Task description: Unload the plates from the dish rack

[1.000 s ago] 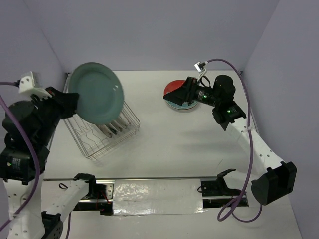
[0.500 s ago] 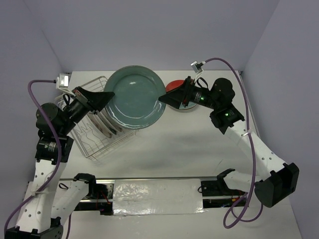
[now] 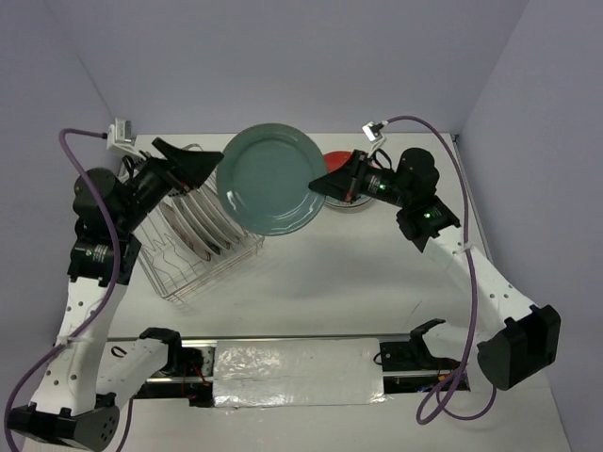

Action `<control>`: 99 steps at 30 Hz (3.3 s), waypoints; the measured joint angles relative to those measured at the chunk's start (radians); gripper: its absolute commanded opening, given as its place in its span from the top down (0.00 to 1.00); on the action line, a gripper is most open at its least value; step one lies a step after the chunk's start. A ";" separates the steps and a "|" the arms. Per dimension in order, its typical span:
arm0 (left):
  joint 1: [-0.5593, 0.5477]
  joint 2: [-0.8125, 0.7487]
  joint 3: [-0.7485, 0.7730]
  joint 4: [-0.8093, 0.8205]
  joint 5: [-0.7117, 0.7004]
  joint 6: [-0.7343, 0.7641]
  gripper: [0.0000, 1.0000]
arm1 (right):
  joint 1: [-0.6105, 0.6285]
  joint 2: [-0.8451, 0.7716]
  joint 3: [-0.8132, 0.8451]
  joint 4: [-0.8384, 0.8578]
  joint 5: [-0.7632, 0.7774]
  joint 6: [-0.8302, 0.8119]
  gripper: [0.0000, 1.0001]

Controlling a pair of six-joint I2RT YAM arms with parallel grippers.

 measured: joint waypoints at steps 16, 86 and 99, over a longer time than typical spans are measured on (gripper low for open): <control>-0.001 -0.188 -0.005 -0.420 -0.422 0.430 0.00 | -0.586 0.507 0.053 -0.068 -0.024 0.103 1.00; -0.001 -0.248 -0.232 -0.407 -0.455 0.502 0.01 | -0.345 1.122 0.893 -0.993 0.504 -0.454 0.25; -0.001 -0.228 -0.233 -0.412 -0.466 0.501 0.00 | -0.348 1.120 0.863 -0.965 0.396 -0.457 0.24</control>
